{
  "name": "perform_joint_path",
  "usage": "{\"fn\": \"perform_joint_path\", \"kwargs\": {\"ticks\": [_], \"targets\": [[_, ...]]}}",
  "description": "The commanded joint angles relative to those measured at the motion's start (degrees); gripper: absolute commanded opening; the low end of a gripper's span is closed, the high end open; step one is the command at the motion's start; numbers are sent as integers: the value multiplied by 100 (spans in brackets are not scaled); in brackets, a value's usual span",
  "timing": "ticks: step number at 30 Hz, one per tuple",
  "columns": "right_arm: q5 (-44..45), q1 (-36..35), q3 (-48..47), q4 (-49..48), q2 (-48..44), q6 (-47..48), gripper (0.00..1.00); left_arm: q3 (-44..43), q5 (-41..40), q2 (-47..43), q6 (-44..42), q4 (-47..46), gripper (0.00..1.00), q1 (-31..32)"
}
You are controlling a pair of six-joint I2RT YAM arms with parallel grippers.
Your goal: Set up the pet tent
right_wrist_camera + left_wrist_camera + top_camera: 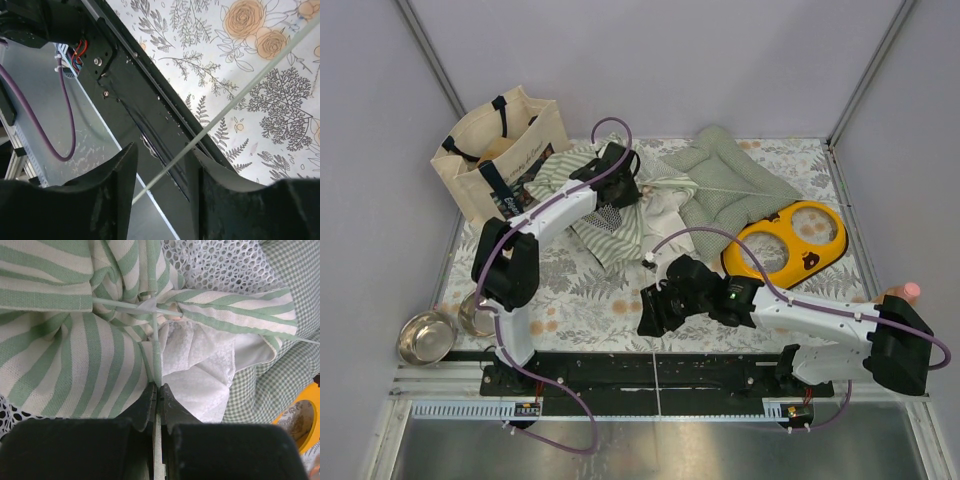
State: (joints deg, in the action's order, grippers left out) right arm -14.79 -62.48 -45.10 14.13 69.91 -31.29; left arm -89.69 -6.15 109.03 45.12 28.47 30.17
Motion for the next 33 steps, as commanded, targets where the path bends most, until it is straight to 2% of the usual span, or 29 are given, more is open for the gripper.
{"fn": "perform_joint_path", "kwargs": {"ticks": [1,3,5,6,7,8,10,12,14,16,20,23,27,33], "targets": [[-253,-36,-78,-262,146,-140,40,-497,123,39,76,-624,0,68],[-192,-28,1,-270,120,-176,27,-497,132,39,23,-597,0,59],[-43,-28,63,-218,102,-220,6,-488,202,30,-47,-571,0,59],[10,-28,46,-174,102,-220,0,-488,228,22,-91,-536,0,68],[98,-28,11,-113,128,-220,0,-471,263,-13,-135,-509,5,68],[194,-28,-33,-60,137,-229,0,-427,307,-57,-170,-509,18,59],[466,-36,-130,63,128,-272,0,-313,386,-189,-284,-518,36,59],[792,-28,-157,90,76,-290,0,-155,405,-373,-442,-474,67,68],[1108,-28,-183,116,-21,-334,0,12,378,-610,-557,-413,84,50],[1346,-28,-183,3,-118,-325,0,170,343,-891,-697,-395,93,50],[1452,-28,-288,-366,-118,-325,0,233,299,-1384,-935,-141,99,15],[1443,-36,-438,-604,-127,-386,0,189,133,-1726,-1006,263,99,6],[1856,-28,-508,-964,-232,-606,0,390,-18,-2306,-953,642,99,6],[2208,-36,-342,-1790,-224,-1160,0,1820,789,-3457,-769,415,98,6]]}}
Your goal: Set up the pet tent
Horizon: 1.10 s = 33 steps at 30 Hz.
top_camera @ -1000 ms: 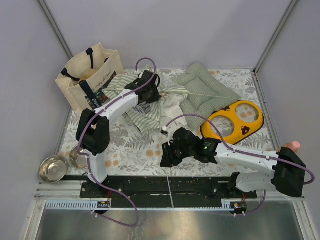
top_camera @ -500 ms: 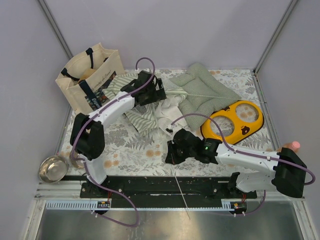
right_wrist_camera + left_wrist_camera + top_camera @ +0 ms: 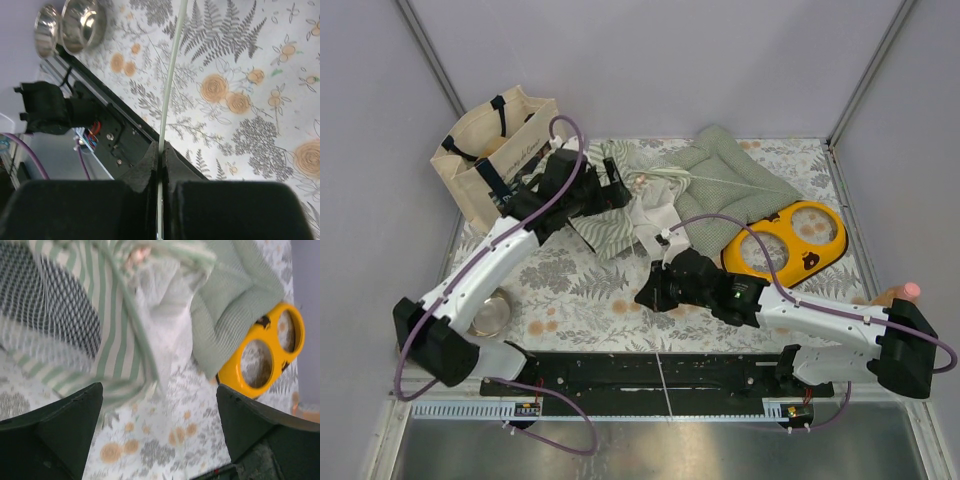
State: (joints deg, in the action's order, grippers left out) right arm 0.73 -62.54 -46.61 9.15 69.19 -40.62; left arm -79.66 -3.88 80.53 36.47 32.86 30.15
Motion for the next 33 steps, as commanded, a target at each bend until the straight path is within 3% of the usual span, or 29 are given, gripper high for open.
{"fn": "perform_joint_path", "kwargs": {"ticks": [1,8,15,20,23,24,28,29,33], "targets": [[682,-21,-147,-1406,-134,-323,0,1125,781,-818,106,-191,98,17],[788,-21,170,-2276,-20,-561,0,2471,1890,-1645,176,-1053,93,35],[604,-30,126,-2531,183,-342,0,2807,2418,-1743,343,-1669,82,61],[498,-30,21,-2331,288,-227,0,2763,2638,-1418,475,-1774,50,70],[437,-21,-67,-1954,297,-122,0,2631,2621,-1286,510,-1748,10,70],[376,-21,-94,-1839,271,-52,3,2561,2542,-1242,510,-1661,0,70],[-45,-21,-41,-1207,-80,308,62,2324,2313,-1154,589,-1642,0,70],[-221,-21,-15,-1039,-203,448,71,2271,2304,-1128,616,-1704,0,70],[-933,-21,283,-275,-774,862,86,2025,2120,-1022,782,-1897,0,61]]}}
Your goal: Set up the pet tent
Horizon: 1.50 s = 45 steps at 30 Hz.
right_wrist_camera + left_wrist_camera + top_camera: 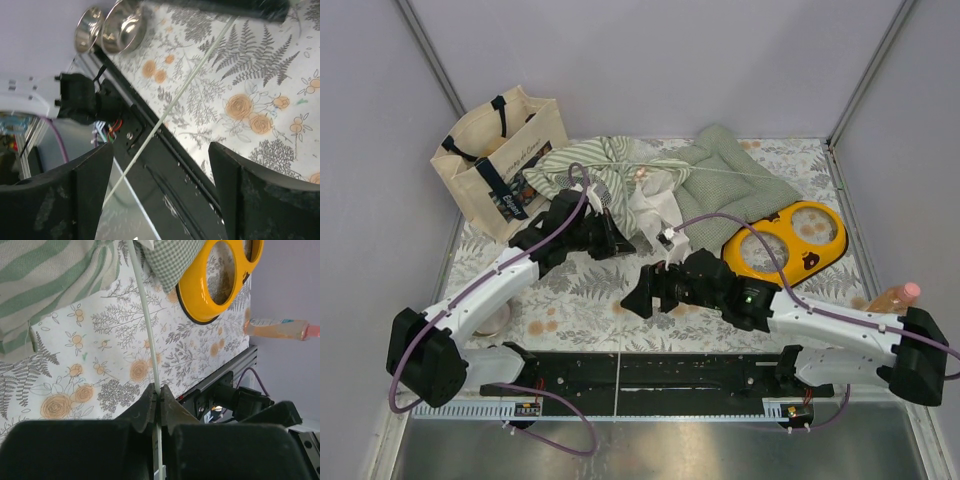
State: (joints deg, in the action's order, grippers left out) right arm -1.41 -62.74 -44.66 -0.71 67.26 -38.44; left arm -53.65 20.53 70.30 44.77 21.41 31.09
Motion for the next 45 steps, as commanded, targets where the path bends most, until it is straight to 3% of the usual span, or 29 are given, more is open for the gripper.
{"fn": "perform_joint_path", "kwargs": {"ticks": [1,8,17,23,24,26,27,28,29,31,33,35,39,45], "targets": [[-903,-1,150,852,-687,731,87,-620,-383,36,-13,-831,0,-24],[-2293,-10,406,968,-952,425,87,-919,-779,308,514,-1542,0,-7],[-2294,-10,388,1011,-847,231,76,-1314,-1078,914,875,-1991,0,11],[-2074,-1,370,1363,-873,223,47,-1526,-1122,1117,875,-1983,0,11],[-2048,-1,397,1363,-899,205,40,-1535,-1131,1143,858,-1965,0,11],[-1829,-1,423,1450,-952,196,7,-1570,-1087,1170,840,-1948,0,11],[-1697,-1,415,1503,-969,222,0,-1587,-1034,1196,814,-1956,0,20],[-1557,-10,389,1547,-978,240,0,-1613,-973,1205,761,-1939,0,11],[-1399,7,380,1548,-987,257,0,-1649,-946,1222,717,-1869,7,20],[-969,7,345,1522,-1031,266,0,-1675,-885,1161,507,-1720,34,20],[-530,-1,327,1416,-1189,293,0,-1693,-885,1039,235,-1492,72,11],[-168,-1,336,1258,-1373,354,0,-1710,-928,890,-116,-1158,90,11],[456,-10,169,1135,-1585,494,0,-1570,-1007,459,-785,-569,99,11],[501,-1,-121,1117,-1444,548,0,-947,-1534,-910,-1392,73,99,11]]}}
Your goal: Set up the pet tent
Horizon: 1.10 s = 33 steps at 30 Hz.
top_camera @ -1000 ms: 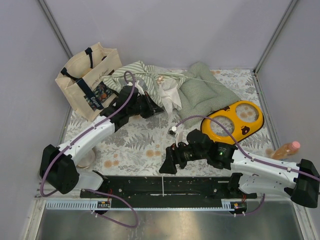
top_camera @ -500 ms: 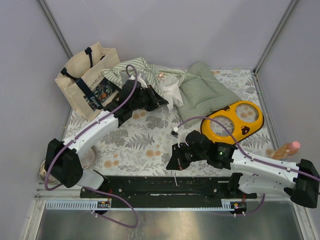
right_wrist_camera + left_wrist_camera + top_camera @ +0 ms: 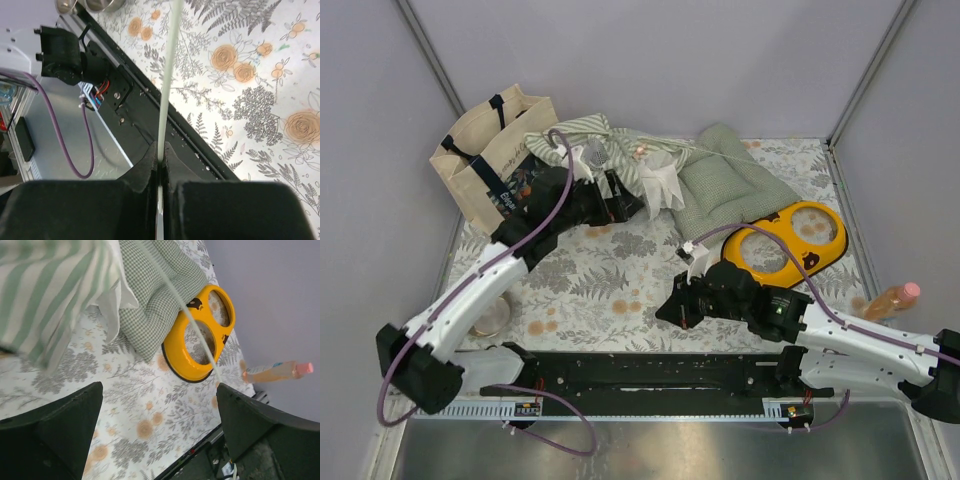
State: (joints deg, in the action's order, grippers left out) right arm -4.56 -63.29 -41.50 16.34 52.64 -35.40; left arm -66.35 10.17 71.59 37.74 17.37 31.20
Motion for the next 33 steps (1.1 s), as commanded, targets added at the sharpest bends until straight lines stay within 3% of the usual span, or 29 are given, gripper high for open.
{"fn": "perform_joint_path", "kwargs": {"ticks": [1,4,7,10,13,22,29,33], "targets": [[833,53,-464,-579,44,244,0,455,-621,-1277,-793,539,99,-17],[825,53,-622,-536,106,349,0,955,-981,-1805,-1048,663,96,0],[720,53,-807,-491,211,446,0,1518,-1377,-2017,-1285,199,87,-17],[649,53,-930,-491,299,490,0,1678,-1413,-1738,-1584,-609,74,-9],[658,45,-974,-482,326,508,0,1573,-1773,-1228,-1743,-1093,70,-70],[842,53,-834,-482,141,490,0,1414,-844,-304,-1849,-2034,70,-597],[825,62,-895,-465,211,560,0,1317,-166,-111,-1796,-2272,78,-668],[834,53,-922,-456,211,578,0,1309,-305,-23,-1787,-2281,77,-685]]}}
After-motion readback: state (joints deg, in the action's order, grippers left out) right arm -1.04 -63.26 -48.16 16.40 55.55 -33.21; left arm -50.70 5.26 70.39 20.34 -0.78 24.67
